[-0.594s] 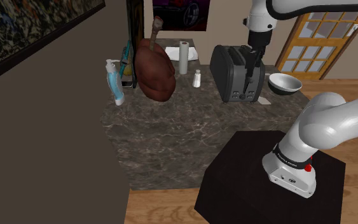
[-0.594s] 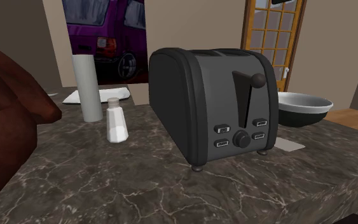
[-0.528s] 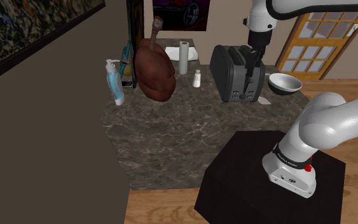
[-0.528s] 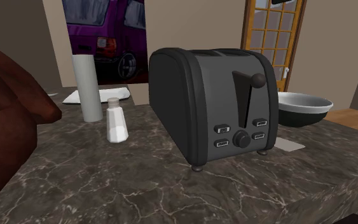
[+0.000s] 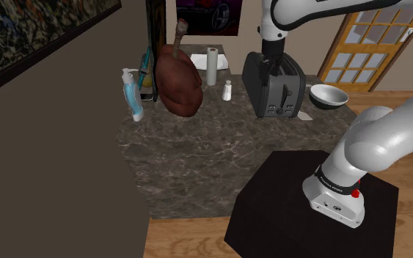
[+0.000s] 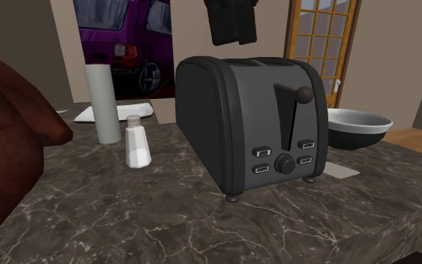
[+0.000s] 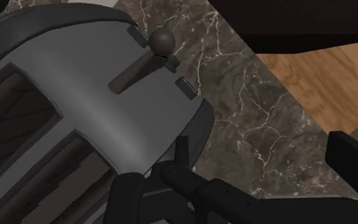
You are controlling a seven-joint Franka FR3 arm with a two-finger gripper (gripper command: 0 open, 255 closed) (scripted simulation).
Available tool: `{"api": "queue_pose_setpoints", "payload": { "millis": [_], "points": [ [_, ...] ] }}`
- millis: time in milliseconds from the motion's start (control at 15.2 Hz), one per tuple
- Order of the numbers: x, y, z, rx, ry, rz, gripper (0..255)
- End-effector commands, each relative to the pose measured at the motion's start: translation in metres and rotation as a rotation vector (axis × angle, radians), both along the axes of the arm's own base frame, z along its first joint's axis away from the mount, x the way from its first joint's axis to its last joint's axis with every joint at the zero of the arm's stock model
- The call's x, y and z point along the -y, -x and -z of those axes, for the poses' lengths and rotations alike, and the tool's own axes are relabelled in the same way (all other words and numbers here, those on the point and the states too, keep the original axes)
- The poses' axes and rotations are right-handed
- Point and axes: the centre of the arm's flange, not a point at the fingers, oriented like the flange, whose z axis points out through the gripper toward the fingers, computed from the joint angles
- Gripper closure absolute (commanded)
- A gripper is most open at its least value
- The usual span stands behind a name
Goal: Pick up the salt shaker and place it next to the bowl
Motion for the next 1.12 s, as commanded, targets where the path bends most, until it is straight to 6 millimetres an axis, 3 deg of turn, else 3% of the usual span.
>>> {"api": "queue_pose_setpoints", "payload": {
  "millis": [0,1056],
  "points": [
    [0.004,-0.022,0.011,0.0,0.008,0.006,0],
    [0.048,-0.214,0.087,-0.003,0.066,0.056,0]
  ]
}}
